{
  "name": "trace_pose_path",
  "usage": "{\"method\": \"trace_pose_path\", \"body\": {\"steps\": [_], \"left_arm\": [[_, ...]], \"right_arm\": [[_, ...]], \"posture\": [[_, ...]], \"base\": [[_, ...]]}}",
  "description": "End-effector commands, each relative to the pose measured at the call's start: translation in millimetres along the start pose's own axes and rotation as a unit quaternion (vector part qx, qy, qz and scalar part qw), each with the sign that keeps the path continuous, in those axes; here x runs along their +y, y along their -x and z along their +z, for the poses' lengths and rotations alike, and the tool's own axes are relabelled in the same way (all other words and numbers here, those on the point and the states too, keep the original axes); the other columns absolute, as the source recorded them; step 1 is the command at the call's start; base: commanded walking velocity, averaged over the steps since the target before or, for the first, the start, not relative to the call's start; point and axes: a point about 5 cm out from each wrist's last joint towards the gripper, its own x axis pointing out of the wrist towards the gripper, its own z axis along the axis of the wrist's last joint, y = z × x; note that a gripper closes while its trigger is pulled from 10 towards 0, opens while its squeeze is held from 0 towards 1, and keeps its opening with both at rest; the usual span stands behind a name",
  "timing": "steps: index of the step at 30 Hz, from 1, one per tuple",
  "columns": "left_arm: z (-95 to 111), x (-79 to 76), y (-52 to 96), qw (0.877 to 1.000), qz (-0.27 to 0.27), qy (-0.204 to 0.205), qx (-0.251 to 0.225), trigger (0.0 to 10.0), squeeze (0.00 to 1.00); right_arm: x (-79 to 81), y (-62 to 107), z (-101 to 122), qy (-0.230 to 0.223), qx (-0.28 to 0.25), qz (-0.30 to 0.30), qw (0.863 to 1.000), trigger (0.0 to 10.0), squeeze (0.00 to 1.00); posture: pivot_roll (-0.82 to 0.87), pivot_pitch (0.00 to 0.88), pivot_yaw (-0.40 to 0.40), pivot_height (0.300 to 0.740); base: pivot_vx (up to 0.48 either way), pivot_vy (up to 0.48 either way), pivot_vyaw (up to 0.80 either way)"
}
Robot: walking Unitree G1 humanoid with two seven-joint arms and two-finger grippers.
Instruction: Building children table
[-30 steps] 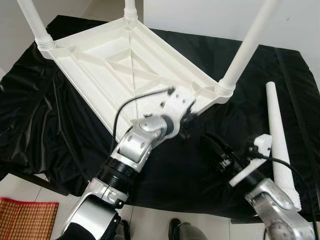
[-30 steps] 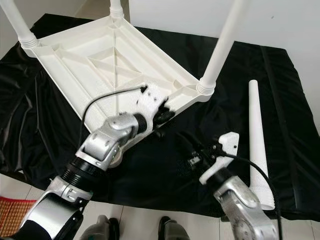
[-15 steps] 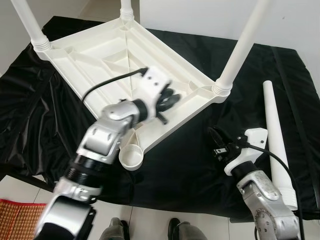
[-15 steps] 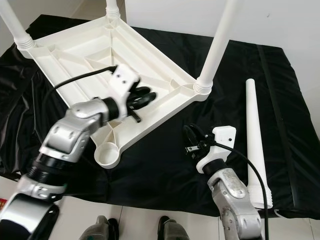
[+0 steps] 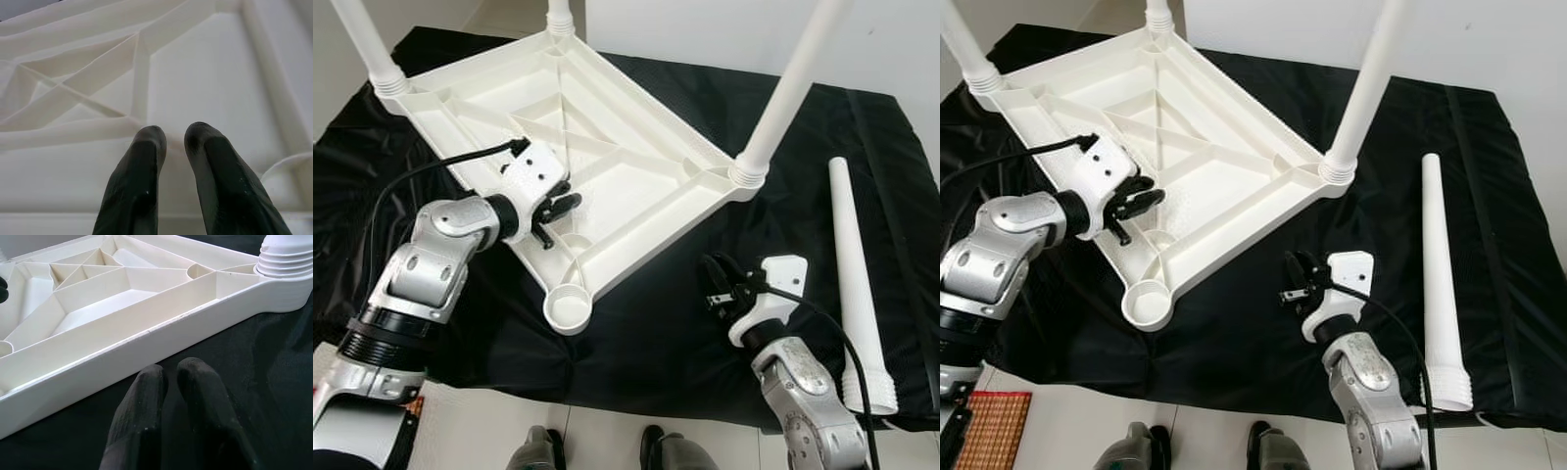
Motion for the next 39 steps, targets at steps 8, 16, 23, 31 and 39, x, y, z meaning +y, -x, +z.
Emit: {"method": "trace_pose_path", "body": {"steps": [8, 16, 23, 31, 39], "left_arm": [[-21.9, 7.6, 9.2, 0.996, 0.013, -0.062, 0.068, 10.0, 0.0], [-22.3, -25.6, -7.3, 0.993, -0.042, -0.091, 0.059, 10.0, 0.0], [-12.3, -56.0, -28.7, 0.99, -0.099, -0.094, 0.023, 10.0, 0.0], [6.1, -89.0, -55.0, 0.984, -0.153, -0.091, -0.023, 10.0, 0.0], [22.3, -97.6, -71.1, 0.984, -0.151, -0.085, -0.051, 10.0, 0.0]], "right_arm": [[0.8, -1.0, -2.9, 0.002, 0.005, 0.0, 1.0, 10.0, 0.0], [0.5, -4.1, 0.6, 0.004, -0.002, 0.004, 1.0, 10.0, 0.0], [0.7, -5.2, 2.2, 0.003, -0.007, 0.001, 1.0, 10.0, 0.0], [0.7, -11.0, 6.8, 0.002, -0.02, -0.004, 1.0, 10.0, 0.0], [-2.0, -13.5, 10.6, 0.0, -0.03, -0.013, 0.999, 10.0, 0.0]], "posture": [[0.03, 0.212, -0.03, 0.74], [0.03, 0.207, -0.031, 0.74], [0.02, 0.203, -0.024, 0.74], [0.01, 0.2, -0.016, 0.74], [0.0, 0.2, -0.011, 0.74]], "base": [[0.0, 0.0, 0.0], [0.0, 0.0, 0.0], [0.0, 0.0, 0.0], [0.0, 0.0, 0.0], [0.0, 0.0, 0.0]]}}
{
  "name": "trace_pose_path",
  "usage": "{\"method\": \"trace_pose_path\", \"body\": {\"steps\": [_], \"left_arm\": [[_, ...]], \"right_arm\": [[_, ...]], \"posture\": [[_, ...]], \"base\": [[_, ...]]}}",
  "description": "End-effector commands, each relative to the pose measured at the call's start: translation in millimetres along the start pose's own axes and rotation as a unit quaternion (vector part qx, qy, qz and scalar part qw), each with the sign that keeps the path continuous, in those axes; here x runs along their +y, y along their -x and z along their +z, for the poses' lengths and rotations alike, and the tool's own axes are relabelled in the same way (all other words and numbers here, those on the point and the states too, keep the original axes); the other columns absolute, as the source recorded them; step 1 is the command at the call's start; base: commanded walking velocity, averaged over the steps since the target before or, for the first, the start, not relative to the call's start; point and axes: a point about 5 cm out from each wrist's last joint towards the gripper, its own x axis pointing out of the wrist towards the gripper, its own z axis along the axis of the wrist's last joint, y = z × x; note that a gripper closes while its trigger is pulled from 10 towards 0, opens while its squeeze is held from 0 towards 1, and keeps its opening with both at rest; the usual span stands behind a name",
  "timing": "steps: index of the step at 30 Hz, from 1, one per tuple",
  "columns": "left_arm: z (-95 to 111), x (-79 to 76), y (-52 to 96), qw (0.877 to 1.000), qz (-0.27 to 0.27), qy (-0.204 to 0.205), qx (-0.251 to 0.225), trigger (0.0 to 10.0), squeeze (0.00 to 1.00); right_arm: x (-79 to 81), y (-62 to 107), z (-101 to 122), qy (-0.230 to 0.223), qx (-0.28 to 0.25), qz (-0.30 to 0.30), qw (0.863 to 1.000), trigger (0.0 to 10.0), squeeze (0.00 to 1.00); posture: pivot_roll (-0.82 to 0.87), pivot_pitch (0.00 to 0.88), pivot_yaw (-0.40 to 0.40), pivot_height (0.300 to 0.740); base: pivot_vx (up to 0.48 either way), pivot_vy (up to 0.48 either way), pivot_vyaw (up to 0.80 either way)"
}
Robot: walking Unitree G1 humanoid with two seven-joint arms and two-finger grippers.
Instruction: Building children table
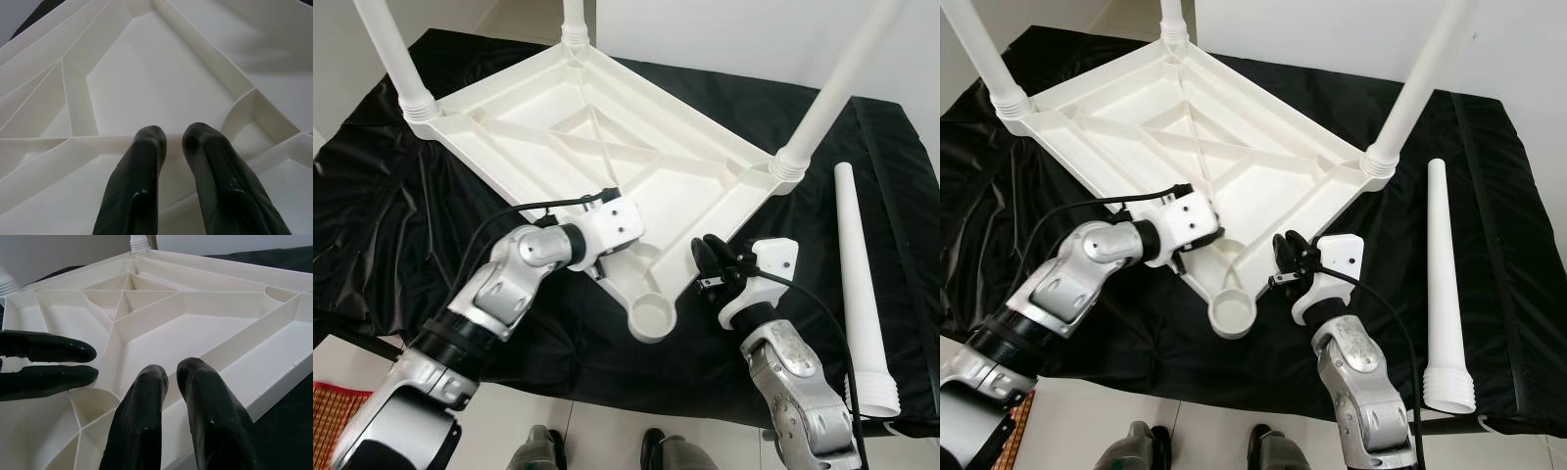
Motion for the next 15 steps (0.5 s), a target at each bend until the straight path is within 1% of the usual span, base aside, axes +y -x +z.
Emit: {"method": "trace_pose_path", "body": {"steps": [1, 5, 8, 9, 10, 11, 13, 14, 15], "left_arm": [[-3.5, -12.0, -7.4, 1.0, -0.029, -0.001, 0.01, 10.0, 0.0], [-3.3, -6.4, -5.6, 1.0, -0.018, 0.004, 0.006, 10.0, 0.0], [-4.6, 13.6, 8.0, 1.0, 0.012, 0.012, -0.003, 10.0, 0.0], [-4.6, 13.6, 8.0, 1.0, 0.012, 0.012, -0.003, 10.0, 0.0], [-5.0, 19.5, 13.0, 1.0, 0.017, 0.013, -0.005, 10.0, 0.0], [-5.0, 19.5, 13.0, 1.0, 0.017, 0.013, -0.005, 10.0, 0.0], [-4.2, 27.8, 23.4, 1.0, 0.014, 0.021, -0.018, 10.0, 0.0], [-4.2, 27.8, 23.4, 1.0, 0.014, 0.021, -0.018, 10.0, 0.0], [-3.3, 29.8, 27.0, 0.999, 0.011, 0.025, -0.025, 10.0, 0.0]], "right_arm": [[-2.2, 0.6, -1.0, -0.003, 0.0, -0.008, 1.0, 10.0, 0.0], [-3.2, 2.0, -0.3, -0.003, -0.003, -0.012, 1.0, 10.0, 0.0], [-4.6, 5.0, -0.3, -0.005, -0.007, -0.011, 1.0, 10.0, 0.0], [-4.6, 5.0, -0.3, -0.005, -0.007, -0.011, 1.0, 10.0, 0.0], [-5.3, 5.2, -0.4, -0.005, -0.007, -0.011, 1.0, 10.0, 0.0], [-5.3, 5.2, -0.4, -0.005, -0.007, -0.011, 1.0, 10.0, 0.0], [-6.8, 4.7, -0.3, -0.005, -0.006, -0.009, 1.0, 10.0, 0.0], [-6.8, 4.7, -0.3, -0.005, -0.006, -0.009, 1.0, 10.0, 0.0], [-7.3, 4.5, -0.2, -0.005, -0.007, -0.009, 1.0, 10.0, 0.0]], "posture": [[0.0, 0.2, -0.011, 0.74], [0.0, 0.201, -0.012, 0.74], [0.0, 0.203, -0.017, 0.74], [0.0, 0.203, -0.017, 0.74], [0.01, 0.203, -0.021, 0.74], [0.01, 0.203, -0.021, 0.74], [0.01, 0.203, -0.027, 0.74], [0.01, 0.203, -0.027, 0.74], [0.01, 0.203, -0.027, 0.74]], "base": [[0.0, 0.0, 0.0], [0.0, 0.0, 0.0], [0.0, 0.0, 0.0], [0.0, 0.0, 0.0], [0.0, 0.0, 0.0], [0.0, 0.0, 0.0], [0.0, 0.0, 0.0], [0.0, 0.0, 0.0], [0.0, 0.0, 0.0]]}}
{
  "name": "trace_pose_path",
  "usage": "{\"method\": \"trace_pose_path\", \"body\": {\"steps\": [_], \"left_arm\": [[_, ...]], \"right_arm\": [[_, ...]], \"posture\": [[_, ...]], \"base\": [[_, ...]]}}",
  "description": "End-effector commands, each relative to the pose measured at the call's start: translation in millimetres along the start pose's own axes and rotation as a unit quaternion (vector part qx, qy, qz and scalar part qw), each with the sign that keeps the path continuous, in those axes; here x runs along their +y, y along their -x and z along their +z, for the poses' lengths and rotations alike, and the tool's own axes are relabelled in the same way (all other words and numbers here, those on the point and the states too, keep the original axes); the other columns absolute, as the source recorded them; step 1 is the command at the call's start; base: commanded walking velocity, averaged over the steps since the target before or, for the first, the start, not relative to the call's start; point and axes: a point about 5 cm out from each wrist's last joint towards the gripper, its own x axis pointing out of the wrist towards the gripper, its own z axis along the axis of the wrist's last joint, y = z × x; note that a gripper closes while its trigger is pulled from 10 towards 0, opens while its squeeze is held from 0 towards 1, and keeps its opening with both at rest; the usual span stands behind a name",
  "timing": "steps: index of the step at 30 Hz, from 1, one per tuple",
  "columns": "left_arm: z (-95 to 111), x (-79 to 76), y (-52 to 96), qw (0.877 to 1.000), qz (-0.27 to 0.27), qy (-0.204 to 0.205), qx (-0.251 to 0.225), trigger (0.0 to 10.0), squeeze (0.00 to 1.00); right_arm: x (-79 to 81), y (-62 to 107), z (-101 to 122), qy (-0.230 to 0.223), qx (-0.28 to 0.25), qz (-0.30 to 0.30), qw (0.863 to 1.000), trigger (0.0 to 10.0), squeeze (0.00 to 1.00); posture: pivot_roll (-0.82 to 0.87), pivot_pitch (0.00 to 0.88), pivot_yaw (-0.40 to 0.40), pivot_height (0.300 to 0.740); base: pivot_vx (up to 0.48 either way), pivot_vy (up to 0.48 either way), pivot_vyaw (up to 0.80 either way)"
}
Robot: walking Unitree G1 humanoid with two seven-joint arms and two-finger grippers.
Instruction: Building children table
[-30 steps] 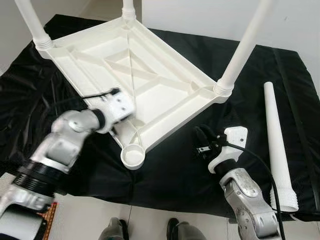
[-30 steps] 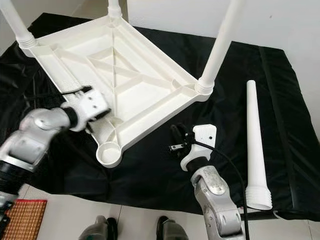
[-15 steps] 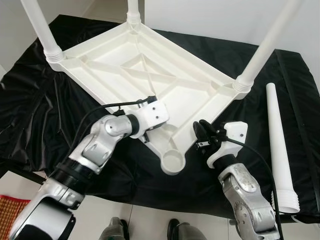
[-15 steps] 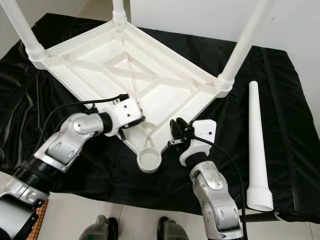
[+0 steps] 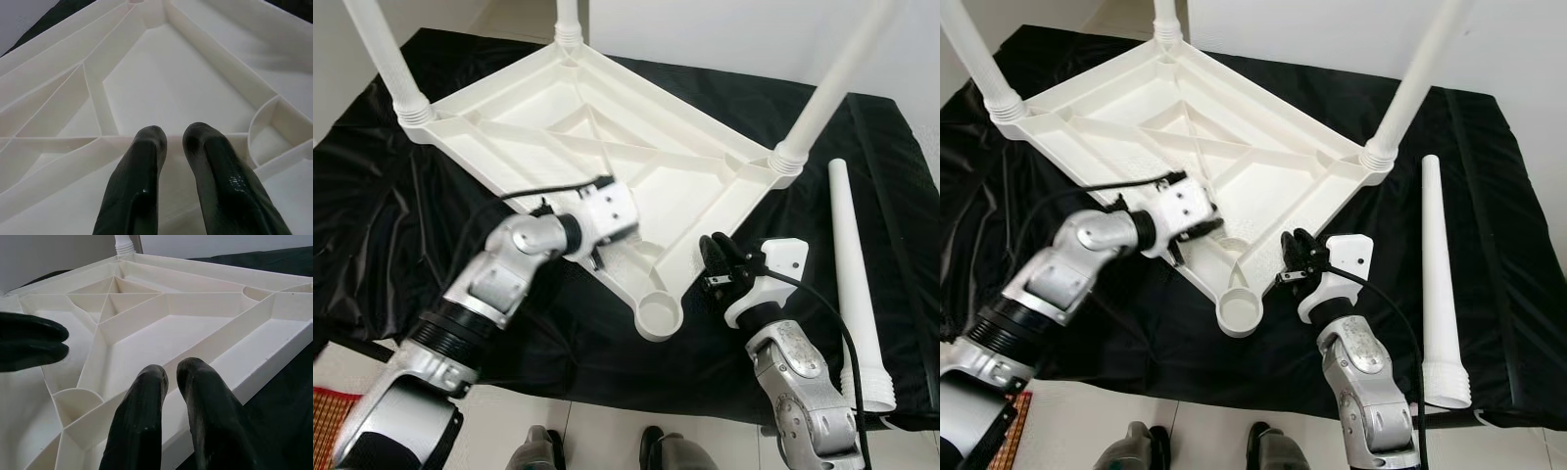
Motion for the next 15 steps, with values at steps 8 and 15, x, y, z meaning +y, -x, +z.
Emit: {"method": "trace_pose_path", "body": {"steps": [8, 15], "left_arm": [[3.6, -14.6, 18.8, 0.996, -0.08, -0.007, -0.029, 10.0, 0.0], [12.4, -36.0, 24.1, 0.988, -0.142, -0.008, -0.059, 10.0, 0.0]], "right_arm": [[-10.2, 7.4, 1.1, 0.013, 0.007, 0.015, 1.0, 10.0, 0.0], [-18.8, 22.8, 5.6, 0.042, 0.025, 0.049, 0.998, 10.0, 0.0]], "posture": [[0.02, 0.199, -0.037, 0.74], [0.01, 0.198, -0.045, 0.74]], "base": [[0.0, 0.0, 0.0], [0.0, 0.0, 0.0]]}}
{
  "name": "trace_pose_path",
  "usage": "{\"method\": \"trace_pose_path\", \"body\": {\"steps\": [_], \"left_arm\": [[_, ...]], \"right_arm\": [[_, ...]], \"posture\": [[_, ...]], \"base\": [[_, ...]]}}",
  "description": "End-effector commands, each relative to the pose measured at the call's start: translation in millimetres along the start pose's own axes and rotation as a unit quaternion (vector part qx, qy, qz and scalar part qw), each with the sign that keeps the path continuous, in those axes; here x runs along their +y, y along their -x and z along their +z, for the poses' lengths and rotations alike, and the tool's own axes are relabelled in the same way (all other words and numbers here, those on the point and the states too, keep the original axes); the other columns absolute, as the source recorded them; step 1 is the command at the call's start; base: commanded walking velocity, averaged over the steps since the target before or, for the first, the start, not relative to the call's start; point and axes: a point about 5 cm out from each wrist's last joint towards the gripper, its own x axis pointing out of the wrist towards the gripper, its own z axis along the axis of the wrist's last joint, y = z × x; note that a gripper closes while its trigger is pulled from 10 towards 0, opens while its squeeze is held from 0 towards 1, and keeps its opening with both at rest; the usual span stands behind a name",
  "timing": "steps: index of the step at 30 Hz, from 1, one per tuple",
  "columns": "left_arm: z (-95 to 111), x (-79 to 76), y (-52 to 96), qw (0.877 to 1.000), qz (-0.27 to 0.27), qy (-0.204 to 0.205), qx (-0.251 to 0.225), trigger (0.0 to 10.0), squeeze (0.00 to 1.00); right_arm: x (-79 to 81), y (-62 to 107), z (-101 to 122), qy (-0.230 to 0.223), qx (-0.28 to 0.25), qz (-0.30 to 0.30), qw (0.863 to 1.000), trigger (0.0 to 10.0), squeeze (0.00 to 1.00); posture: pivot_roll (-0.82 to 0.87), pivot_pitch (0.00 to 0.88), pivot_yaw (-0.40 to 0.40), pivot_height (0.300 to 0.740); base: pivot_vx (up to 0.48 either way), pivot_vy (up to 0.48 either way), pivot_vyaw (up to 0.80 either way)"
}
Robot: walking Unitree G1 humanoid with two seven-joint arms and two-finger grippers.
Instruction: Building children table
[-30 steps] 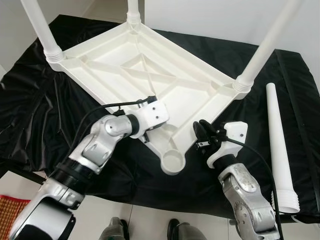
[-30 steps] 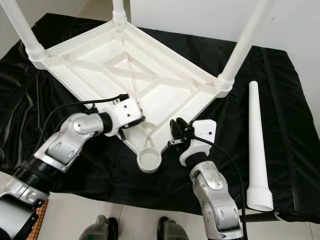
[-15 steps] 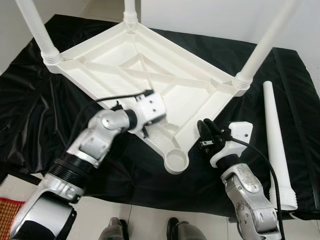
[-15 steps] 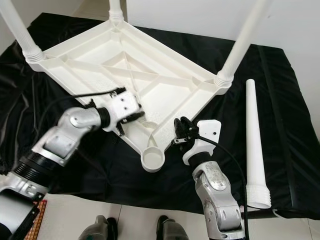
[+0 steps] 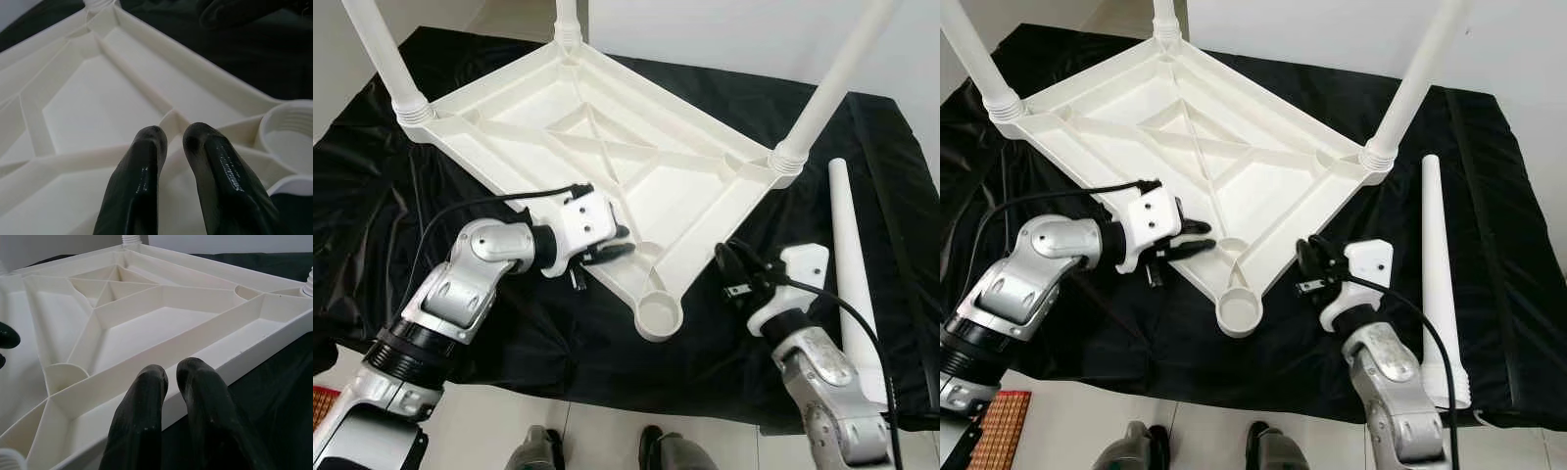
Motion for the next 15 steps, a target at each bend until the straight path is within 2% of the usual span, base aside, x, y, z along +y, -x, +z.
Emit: {"method": "trace_pose_path", "body": {"steps": [1, 10, 15], "left_arm": [[2.3, -12.1, -2.1, 0.999, -0.041, -0.005, -0.004, 10.0, 0.0], [-6.3, -25.6, -10.1, 0.997, -0.068, -0.021, 0.017, 10.0, 0.0], [-16.5, -32.9, -16.4, 0.996, -0.077, -0.02, 0.032, 10.0, 0.0]], "right_arm": [[0.7, 8.3, 1.3, 0.001, 0.008, 0.018, 1.0, 10.0, 0.0], [2.1, 19.9, 7.3, 0.003, 0.015, 0.056, 0.998, 10.0, 0.0], [9.7, 22.9, 18.4, -0.011, 0.001, 0.077, 0.997, 10.0, 0.0]], "posture": [[0.01, 0.198, -0.045, 0.74], [0.01, 0.195, -0.054, 0.74], [0.0, 0.195, -0.056, 0.74]], "base": [[0.0, 0.0, 0.0], [0.0, 0.0, 0.0], [0.0, 0.0, 0.0]]}}
